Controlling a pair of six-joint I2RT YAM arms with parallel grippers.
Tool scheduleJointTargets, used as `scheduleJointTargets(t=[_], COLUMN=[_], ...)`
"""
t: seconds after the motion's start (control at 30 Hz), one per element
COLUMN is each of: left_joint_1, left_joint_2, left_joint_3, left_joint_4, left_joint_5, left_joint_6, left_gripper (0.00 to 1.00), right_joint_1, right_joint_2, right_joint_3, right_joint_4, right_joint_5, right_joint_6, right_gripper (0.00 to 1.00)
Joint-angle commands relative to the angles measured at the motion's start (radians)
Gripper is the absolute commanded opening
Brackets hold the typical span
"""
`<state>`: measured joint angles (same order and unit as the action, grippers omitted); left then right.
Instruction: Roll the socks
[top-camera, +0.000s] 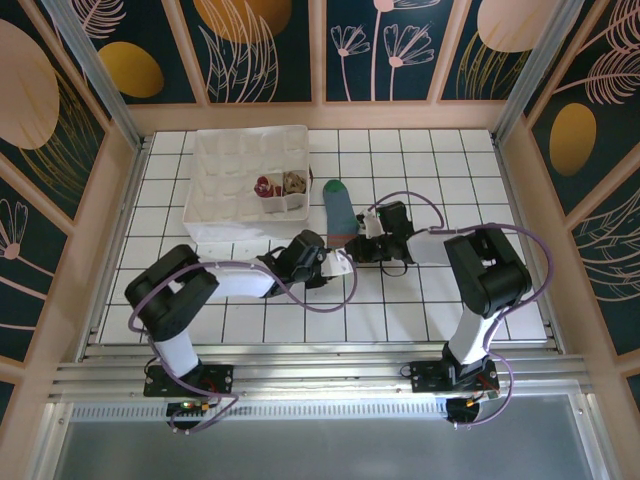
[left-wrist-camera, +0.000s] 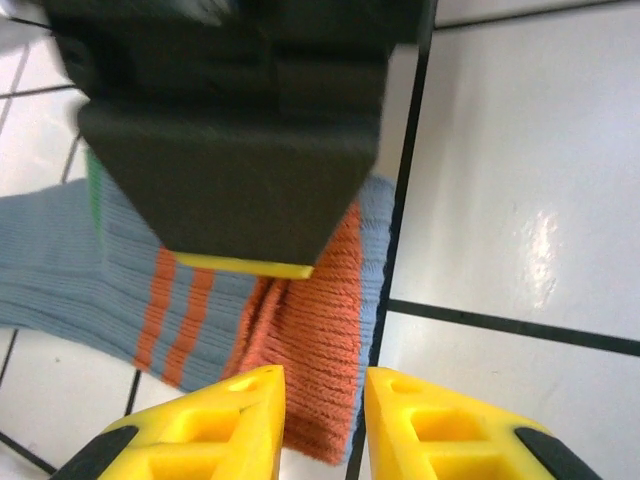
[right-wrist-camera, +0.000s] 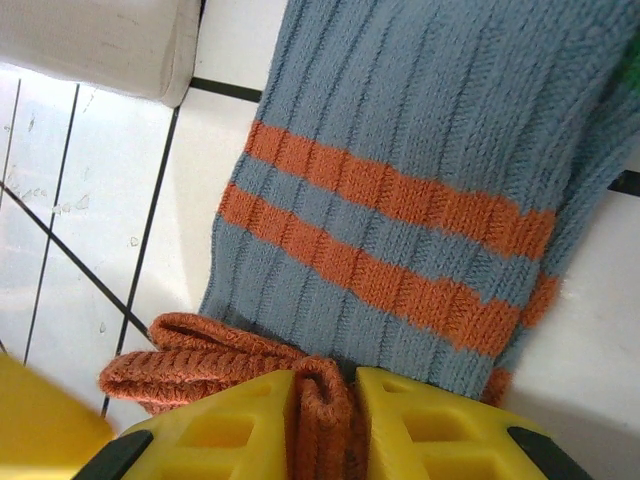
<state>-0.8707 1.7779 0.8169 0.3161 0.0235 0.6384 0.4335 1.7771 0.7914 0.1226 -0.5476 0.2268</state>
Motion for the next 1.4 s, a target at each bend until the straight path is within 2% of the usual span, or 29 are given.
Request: scheduleJointTargets(t=[0.0,0.27,0.3,0.37,0.43,0.47,0.6,0.7,0.8,0.93,1.13,1.37], left_joint_1=[-0.002,-0.002,-0.002,-0.002,-0.002,-0.002,-0.001,0.0,0.003,0.024,0.09,0.122], left_joint_2=[0.057,0.165,0.17,0.177,0.175,0.168,0.115,0.122,0.169,0.237,0.319,0.408], left_joint_3=[0.032,0.093,0.097,0.104,0.115,0.122,0.186,0.267,0.344,0.407,0.478,0.577], left_joint_4=[0.05,0.059,0.059,0.035,-0.018,-0.05,-0.239,-0.39,-0.512,-0.586,-0.661,-0.777], left_joint_5=[-0.045,-0.128,-0.128,-0.114,-0.065,-0.037,0.197,0.403,0.533,0.631,0.76,0.767], left_joint_6=[0.066,0.055,0.053,0.052,0.051,0.046,-0.012,-0.067,-0.126,-0.199,-0.285,-0.284], left_gripper=[0.29,0.35,0.35,0.26,0.07,0.0,0.0,0.0,0.0,0.0,0.0,0.0], right_joint_1=[-0.002,-0.007,-0.007,-0.008,-0.013,-0.018,-0.074,-0.154,-0.197,-0.197,-0.164,-0.162], right_joint_2=[0.085,0.099,0.103,0.107,0.1,0.09,-0.075,-0.238,-0.356,-0.381,-0.313,-0.248], right_joint_3=[-0.044,-0.044,-0.044,-0.041,-0.036,-0.036,-0.112,-0.218,-0.31,-0.363,-0.361,-0.36], right_joint_4=[-0.204,-0.212,-0.213,-0.219,-0.231,-0.235,-0.153,-0.02,0.1,0.184,0.236,0.229], right_joint_5=[0.069,0.017,0.006,-0.015,-0.032,-0.039,-0.083,-0.142,-0.182,-0.231,-0.319,-0.362], right_joint_6=[0.019,0.013,0.01,0.004,-0.006,-0.013,-0.012,0.036,0.07,0.099,0.087,0.065], right_gripper=[0.24,0.24,0.24,0.24,0.26,0.28,0.37,0.38,0.31,0.22,0.2,0.35])
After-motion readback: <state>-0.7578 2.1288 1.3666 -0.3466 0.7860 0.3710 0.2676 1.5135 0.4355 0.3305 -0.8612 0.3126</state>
